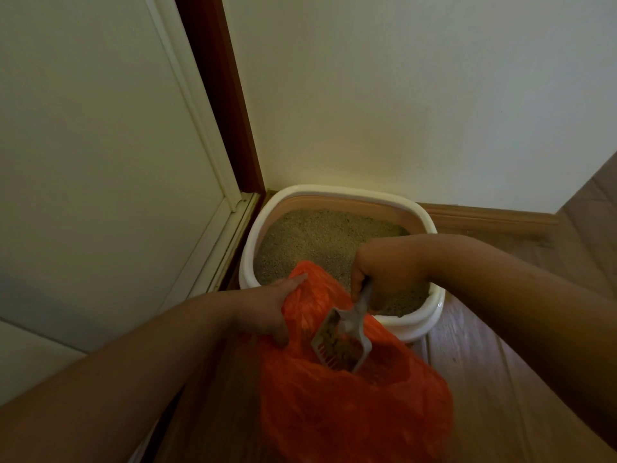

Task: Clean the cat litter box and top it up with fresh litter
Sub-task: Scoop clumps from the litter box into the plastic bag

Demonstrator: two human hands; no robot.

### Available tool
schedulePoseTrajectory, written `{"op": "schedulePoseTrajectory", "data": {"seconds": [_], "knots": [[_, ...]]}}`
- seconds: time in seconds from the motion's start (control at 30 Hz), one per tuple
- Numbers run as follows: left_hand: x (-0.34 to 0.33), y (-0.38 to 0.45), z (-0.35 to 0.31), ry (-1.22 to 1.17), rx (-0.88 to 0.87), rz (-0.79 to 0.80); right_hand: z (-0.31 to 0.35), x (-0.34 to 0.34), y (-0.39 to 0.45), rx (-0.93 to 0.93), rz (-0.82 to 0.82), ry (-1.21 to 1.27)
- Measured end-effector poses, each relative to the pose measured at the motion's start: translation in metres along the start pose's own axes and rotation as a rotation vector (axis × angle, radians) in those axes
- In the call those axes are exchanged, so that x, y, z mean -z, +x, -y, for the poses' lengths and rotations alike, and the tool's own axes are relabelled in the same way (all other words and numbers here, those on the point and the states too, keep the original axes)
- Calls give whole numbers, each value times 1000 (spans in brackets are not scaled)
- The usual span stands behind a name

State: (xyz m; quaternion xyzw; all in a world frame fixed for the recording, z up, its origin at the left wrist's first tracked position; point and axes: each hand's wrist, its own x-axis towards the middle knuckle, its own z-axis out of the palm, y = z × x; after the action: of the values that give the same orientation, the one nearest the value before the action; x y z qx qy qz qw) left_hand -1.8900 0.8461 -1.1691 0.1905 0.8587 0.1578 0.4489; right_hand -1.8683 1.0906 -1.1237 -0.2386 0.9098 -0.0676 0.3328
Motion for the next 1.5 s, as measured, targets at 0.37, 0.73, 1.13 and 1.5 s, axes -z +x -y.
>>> {"op": "schedulePoseTrajectory", "data": {"seconds": [0.37, 0.73, 1.13, 1.5], "knots": [[2, -4, 1, -122, -34, 10, 1, 1, 0, -25, 11, -5], [3, -6, 2, -225, -71, -17, 8, 5, -2, -12, -24, -6], [2, -2, -2, -189, -37, -48, 7, 10, -5, -38, -69, 7], [4, 2, 1, -186, -57, -117, -12, 7, -4, -85, -98, 132]]}}
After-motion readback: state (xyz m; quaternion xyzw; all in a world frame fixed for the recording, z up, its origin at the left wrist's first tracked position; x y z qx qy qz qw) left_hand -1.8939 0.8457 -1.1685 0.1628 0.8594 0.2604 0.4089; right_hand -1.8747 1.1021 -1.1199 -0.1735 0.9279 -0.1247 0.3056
